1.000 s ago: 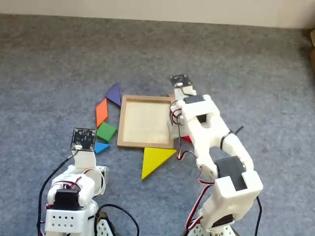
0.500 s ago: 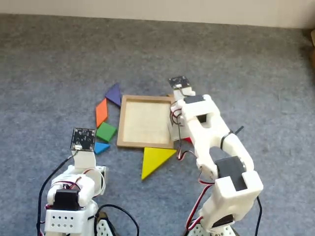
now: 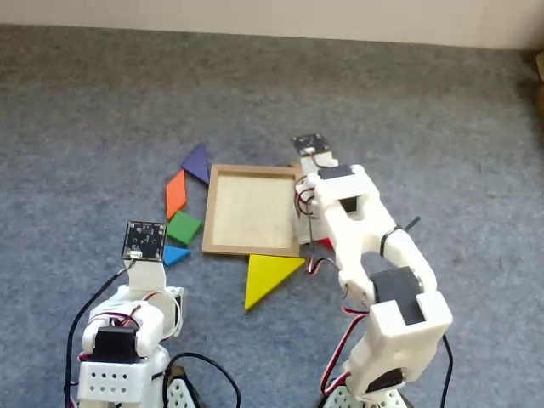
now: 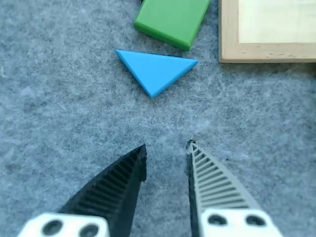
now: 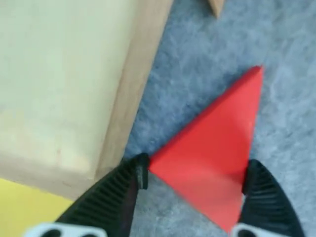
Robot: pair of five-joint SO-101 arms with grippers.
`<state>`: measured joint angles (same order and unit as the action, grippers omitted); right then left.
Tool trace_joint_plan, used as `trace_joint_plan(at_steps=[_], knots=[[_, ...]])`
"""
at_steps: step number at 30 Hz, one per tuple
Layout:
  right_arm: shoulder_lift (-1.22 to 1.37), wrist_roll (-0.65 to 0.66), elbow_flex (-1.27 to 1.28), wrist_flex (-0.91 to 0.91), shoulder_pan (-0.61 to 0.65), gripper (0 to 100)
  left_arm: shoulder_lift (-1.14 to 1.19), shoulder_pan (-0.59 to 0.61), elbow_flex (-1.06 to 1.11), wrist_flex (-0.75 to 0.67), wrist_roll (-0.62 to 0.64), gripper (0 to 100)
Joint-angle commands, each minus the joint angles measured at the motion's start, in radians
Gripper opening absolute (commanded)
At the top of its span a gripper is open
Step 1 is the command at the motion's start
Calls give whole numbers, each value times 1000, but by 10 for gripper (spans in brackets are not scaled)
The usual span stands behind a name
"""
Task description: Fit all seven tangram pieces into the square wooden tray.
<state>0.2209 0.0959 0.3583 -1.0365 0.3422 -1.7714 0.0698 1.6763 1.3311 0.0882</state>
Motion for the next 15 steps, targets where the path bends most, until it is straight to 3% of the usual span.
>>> trace_joint_plan(at_steps=[1, 8, 15], knots=[[-7, 15, -56, 21, -30, 177, -44, 15, 19, 6, 6, 142], [-22, 17, -58, 13, -53, 159, -44, 15, 19, 6, 6, 142], [-252, 17, 19, -8, -50, 159, -44, 15, 19, 6, 6, 142]])
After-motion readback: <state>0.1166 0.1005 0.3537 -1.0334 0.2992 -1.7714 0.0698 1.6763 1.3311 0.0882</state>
